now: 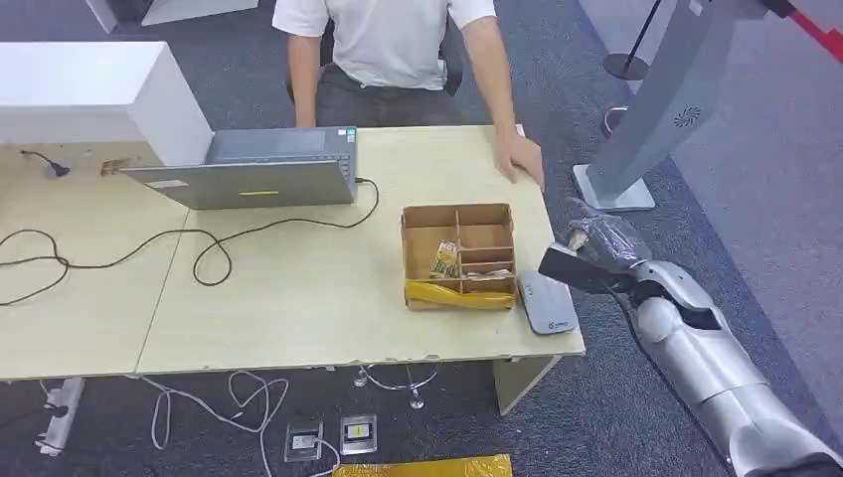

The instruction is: Pass the card to the sensor for recognition and then transmit it.

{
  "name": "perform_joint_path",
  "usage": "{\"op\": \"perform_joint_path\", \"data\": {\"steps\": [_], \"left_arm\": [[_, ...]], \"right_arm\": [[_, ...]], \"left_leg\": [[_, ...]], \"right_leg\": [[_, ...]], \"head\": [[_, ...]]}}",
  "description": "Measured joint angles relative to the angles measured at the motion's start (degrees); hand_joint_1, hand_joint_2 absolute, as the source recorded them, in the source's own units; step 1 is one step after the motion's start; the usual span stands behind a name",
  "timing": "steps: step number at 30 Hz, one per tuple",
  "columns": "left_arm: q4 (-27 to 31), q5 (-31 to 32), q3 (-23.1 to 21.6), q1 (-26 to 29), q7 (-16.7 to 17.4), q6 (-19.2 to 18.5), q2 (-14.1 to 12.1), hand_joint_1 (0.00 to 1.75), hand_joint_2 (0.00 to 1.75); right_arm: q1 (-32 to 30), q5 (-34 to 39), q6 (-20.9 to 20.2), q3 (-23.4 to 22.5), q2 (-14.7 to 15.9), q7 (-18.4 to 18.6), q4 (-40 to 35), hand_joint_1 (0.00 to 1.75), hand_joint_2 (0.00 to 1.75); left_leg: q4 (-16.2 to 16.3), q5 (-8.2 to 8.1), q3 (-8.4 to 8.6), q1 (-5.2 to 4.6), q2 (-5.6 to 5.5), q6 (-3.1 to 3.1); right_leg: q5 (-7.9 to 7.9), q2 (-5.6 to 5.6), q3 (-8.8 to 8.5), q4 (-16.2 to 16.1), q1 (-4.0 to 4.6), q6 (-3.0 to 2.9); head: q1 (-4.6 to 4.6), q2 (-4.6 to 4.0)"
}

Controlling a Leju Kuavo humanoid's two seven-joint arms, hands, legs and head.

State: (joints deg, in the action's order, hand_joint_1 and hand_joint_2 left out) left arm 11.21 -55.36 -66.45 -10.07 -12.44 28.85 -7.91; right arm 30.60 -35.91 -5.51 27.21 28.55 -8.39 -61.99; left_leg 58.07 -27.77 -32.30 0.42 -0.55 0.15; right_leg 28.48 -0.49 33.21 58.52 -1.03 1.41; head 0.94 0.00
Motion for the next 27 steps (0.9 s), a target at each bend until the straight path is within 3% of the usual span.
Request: {"op": "perform_joint_path", "data": {"steps": [27], "left_arm": [[0.0,0.0,0.0,0.0,0.0,0.0,0.1,0.00,0.00]], "right_arm": [[-4.8,-3.3,1.6,-0.1,-1.6,0.8,-0.3,1.75,1.75]], "left_leg": [[0.0,-0.01,-0.01,0.00,0.01,-0.02]], "right_leg": [[0.01,0.01,0.01,0.0,0.00,-0.01]], "head": [[0.00,0.00]]}}
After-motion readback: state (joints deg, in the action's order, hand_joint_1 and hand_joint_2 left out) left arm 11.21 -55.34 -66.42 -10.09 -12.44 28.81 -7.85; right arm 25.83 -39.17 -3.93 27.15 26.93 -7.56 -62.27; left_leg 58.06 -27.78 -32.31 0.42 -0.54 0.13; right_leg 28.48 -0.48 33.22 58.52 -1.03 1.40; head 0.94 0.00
